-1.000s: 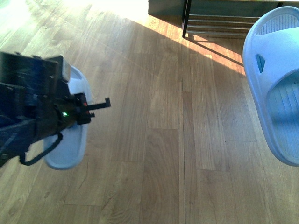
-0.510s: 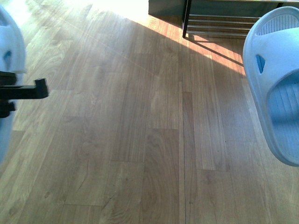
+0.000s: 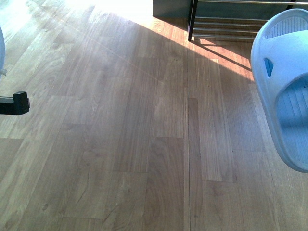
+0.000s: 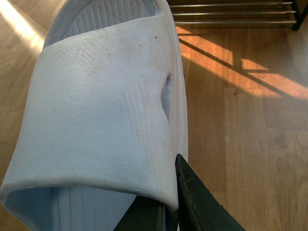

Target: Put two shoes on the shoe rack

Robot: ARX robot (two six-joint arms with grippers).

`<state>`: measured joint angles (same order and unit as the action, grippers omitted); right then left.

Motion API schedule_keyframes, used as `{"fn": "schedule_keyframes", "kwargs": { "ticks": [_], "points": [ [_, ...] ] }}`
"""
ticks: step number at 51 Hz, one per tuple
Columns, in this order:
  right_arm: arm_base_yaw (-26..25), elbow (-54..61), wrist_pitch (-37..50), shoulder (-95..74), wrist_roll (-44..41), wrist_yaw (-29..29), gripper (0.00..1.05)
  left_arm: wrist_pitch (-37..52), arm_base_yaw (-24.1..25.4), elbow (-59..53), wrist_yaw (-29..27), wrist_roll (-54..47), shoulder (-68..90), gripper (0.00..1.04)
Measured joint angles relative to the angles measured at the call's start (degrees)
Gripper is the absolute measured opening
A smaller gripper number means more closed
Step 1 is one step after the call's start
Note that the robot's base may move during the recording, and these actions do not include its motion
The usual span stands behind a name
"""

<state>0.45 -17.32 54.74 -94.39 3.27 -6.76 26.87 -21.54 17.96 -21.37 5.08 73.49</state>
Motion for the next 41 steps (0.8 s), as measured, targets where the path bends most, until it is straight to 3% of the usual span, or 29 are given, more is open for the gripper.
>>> {"fn": "schedule_keyframes", "kwargs": {
  "ticks": [41],
  "points": [
    [0.0, 0.0, 0.0, 0.02, 0.02, -0.04, 0.02, -0.02, 0.0, 0.0, -0.07, -0.17, -0.04, 0.02]
  ]
}}
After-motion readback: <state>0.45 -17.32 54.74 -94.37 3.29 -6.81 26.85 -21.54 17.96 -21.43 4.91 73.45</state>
